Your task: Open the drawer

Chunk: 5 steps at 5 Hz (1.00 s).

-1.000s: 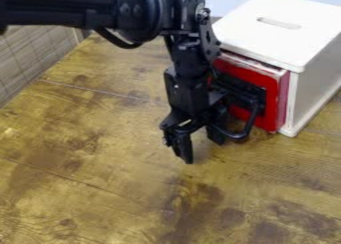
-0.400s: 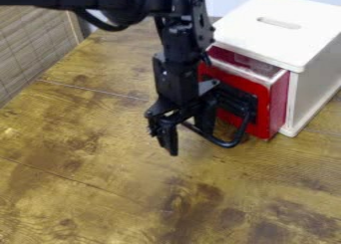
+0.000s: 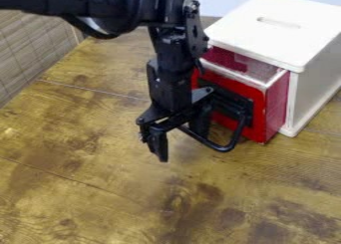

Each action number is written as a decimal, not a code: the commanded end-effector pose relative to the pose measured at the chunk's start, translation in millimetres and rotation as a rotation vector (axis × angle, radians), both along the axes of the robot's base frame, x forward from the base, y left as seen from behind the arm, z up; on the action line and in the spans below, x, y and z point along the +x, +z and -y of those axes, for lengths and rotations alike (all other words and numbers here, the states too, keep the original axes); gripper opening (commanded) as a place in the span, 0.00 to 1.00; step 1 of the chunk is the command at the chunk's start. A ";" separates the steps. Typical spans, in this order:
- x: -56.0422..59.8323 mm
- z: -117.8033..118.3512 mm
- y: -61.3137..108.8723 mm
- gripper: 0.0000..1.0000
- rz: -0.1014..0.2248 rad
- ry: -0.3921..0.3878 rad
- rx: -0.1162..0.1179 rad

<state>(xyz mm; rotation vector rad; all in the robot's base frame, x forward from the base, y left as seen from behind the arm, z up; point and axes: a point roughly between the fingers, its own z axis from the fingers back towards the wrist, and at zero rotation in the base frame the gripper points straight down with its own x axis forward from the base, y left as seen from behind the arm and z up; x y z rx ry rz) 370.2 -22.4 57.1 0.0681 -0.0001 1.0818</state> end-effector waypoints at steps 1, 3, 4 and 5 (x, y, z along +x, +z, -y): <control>7.8 -18.7 6.5 1.00 0.044 0.020 0.020; 26.5 -11.9 15.0 1.00 0.031 -0.005 0.026; 33.0 -15.7 15.0 1.00 0.024 -0.016 0.033; 38.9 -19.7 13.5 1.00 0.017 -0.030 0.040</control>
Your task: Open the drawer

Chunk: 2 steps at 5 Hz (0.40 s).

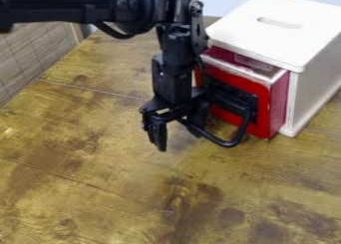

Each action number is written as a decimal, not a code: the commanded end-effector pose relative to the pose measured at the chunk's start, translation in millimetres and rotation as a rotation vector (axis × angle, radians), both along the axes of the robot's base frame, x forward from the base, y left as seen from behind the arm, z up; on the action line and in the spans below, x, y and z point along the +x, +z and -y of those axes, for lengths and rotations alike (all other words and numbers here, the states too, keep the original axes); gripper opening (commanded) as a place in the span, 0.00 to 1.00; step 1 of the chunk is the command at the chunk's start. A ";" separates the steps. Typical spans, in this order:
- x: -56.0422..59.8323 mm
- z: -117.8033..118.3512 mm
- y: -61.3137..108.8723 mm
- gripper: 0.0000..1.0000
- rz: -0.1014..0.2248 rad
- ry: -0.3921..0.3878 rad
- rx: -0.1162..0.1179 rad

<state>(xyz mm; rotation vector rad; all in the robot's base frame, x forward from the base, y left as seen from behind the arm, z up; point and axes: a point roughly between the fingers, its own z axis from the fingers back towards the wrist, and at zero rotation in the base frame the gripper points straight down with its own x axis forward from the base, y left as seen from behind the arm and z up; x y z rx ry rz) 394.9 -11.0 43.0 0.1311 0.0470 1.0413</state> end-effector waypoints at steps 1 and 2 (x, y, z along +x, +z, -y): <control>16.3 -12.3 31.7 0.00 0.083 0.014 0.025; 18.2 -8.0 34.4 0.00 0.080 0.031 0.031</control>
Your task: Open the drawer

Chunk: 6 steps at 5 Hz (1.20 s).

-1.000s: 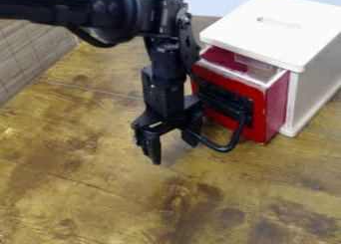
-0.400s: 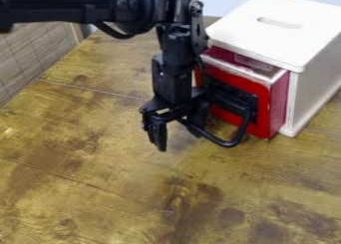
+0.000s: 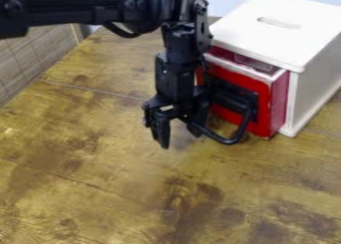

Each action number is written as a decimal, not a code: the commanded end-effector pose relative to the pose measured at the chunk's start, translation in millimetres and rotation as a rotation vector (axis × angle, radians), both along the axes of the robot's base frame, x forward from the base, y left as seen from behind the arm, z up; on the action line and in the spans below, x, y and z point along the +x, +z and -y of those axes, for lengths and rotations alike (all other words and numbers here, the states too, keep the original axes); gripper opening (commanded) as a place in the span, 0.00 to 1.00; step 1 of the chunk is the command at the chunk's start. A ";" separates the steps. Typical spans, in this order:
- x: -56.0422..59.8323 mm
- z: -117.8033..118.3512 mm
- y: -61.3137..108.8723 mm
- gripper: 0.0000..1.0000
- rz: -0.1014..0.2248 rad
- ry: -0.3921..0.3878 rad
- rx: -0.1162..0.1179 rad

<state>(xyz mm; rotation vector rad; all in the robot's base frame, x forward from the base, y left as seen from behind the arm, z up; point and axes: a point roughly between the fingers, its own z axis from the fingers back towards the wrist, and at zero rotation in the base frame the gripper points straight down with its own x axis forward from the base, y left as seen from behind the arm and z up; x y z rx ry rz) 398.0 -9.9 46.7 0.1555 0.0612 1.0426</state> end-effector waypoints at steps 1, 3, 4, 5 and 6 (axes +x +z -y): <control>16.9 -2.6 31.3 0.00 0.100 0.044 0.024; 25.5 3.0 32.2 0.00 0.097 -0.096 0.030; 29.9 5.6 32.0 0.00 0.094 -0.165 0.035; 28.2 7.4 31.5 0.00 0.087 -0.193 0.046; 26.4 8.9 30.4 0.00 0.080 -0.221 0.059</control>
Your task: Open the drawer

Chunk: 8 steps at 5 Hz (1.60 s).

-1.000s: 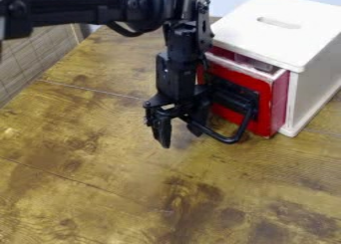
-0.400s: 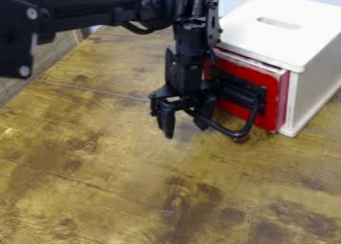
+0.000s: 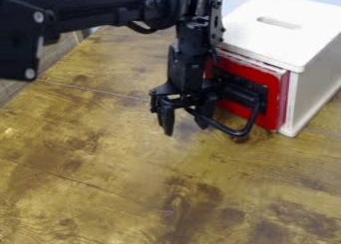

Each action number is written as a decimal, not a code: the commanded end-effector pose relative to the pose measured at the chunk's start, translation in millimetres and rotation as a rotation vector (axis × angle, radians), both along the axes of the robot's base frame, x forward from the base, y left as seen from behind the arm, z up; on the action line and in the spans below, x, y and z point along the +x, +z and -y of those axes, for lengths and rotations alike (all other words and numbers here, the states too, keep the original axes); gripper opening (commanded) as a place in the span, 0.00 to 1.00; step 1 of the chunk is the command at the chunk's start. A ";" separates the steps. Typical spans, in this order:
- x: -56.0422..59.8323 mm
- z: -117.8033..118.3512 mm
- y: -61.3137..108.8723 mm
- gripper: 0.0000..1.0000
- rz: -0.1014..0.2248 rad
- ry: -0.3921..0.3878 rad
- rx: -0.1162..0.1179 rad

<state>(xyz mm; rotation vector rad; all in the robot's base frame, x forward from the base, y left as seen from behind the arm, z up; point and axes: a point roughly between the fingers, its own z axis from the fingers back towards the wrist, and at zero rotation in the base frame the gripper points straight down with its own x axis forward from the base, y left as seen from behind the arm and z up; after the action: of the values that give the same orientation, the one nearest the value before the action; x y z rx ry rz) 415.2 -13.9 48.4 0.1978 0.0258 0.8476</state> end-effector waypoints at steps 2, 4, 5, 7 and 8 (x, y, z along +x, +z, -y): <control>7.1 25.4 25.5 0.00 0.068 -0.029 0.041; 18.0 32.6 24.9 0.00 0.045 0.027 0.078; 29.3 29.5 23.6 0.00 0.031 0.086 0.089; 19.3 45.3 13.4 0.00 0.005 0.089 0.096; 14.4 52.6 7.5 1.00 -0.010 0.093 0.101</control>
<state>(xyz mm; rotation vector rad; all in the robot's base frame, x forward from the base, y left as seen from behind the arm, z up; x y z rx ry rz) 416.7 -34.6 51.8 0.3694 0.1080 0.9104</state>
